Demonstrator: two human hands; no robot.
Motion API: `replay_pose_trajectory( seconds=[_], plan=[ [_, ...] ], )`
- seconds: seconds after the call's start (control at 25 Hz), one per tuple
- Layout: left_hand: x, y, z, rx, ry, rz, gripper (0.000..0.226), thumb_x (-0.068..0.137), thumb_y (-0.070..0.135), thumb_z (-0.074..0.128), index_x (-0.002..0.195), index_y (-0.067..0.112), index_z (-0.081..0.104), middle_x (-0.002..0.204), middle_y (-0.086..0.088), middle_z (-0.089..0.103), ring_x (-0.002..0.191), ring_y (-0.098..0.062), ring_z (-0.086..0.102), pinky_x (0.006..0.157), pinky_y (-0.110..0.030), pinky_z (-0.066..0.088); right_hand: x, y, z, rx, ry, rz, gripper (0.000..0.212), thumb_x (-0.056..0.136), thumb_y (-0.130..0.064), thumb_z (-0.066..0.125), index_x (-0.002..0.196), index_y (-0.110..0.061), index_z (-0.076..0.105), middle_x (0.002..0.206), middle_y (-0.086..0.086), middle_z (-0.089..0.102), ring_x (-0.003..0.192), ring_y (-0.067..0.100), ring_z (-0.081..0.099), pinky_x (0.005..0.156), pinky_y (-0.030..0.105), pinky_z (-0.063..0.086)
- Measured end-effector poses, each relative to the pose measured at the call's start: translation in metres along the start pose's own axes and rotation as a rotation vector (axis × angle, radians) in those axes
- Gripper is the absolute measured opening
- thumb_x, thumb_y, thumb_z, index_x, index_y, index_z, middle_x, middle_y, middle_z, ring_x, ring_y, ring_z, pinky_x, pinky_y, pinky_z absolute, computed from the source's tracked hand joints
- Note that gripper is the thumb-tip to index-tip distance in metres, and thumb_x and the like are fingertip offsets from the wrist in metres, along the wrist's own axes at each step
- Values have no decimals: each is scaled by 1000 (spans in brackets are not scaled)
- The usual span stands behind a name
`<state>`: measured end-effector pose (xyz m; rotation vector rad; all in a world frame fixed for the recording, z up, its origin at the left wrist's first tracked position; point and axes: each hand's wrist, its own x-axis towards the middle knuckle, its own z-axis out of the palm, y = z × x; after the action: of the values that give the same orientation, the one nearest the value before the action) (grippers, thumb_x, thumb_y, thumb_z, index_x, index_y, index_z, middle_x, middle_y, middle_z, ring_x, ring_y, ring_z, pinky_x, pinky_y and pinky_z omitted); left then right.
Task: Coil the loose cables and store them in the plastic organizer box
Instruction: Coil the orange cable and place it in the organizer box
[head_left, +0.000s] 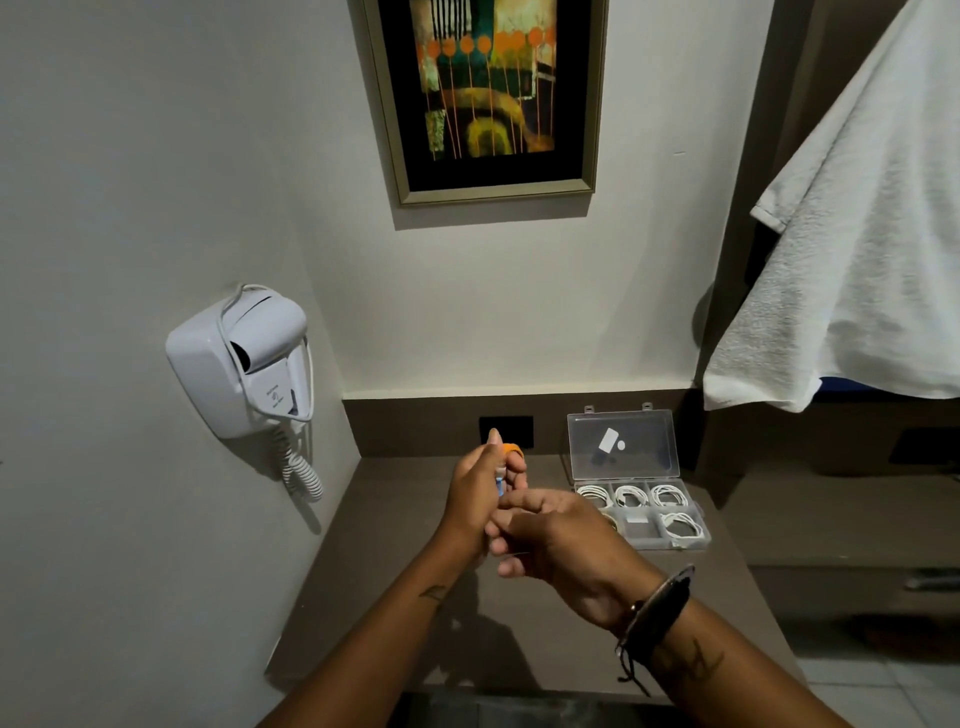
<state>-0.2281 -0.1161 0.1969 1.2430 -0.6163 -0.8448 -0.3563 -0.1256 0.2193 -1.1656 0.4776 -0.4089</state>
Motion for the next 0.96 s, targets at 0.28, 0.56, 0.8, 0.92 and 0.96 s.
replay_pose_trajectory(
  seconds=[0.28,0.56,0.8,0.92,0.96],
  plan=[
    [-21,-1,-11,162,-183,-370,78,86,77,25,40,17,45,38,1,33,31,-12,24,39,-21,18,21,-5,-38,-1165,36,-593,6,86,-29,69,91,-28,70,86,-6,59,81,8,58,69,30,51],
    [-17,0,-12,265,-312,-459,82,82,82,18,71,10,55,43,1,31,32,-9,26,37,-17,18,28,12,-48,-753,39,-306,29,80,-20,77,106,-24,67,98,-1,74,90,12,71,88,42,58],
    [-16,-11,-16,480,-124,-409,82,88,75,14,70,8,57,41,-1,45,32,-10,35,35,-19,26,23,35,-39,-663,131,-262,11,86,-14,71,96,-15,71,79,9,76,69,18,73,65,39,63],
    [-13,-19,-12,548,39,-289,68,98,61,18,68,11,54,48,0,48,38,-9,43,39,-20,33,22,44,-33,-685,193,-245,5,87,-15,69,91,-18,68,77,8,73,64,17,72,56,35,61],
    [-11,-22,-11,559,86,-246,67,100,56,18,70,10,57,52,-1,51,43,-10,46,44,-22,36,24,46,-31,-701,214,-256,3,87,-16,69,88,-19,67,75,7,72,62,16,72,53,35,61]
  ],
)
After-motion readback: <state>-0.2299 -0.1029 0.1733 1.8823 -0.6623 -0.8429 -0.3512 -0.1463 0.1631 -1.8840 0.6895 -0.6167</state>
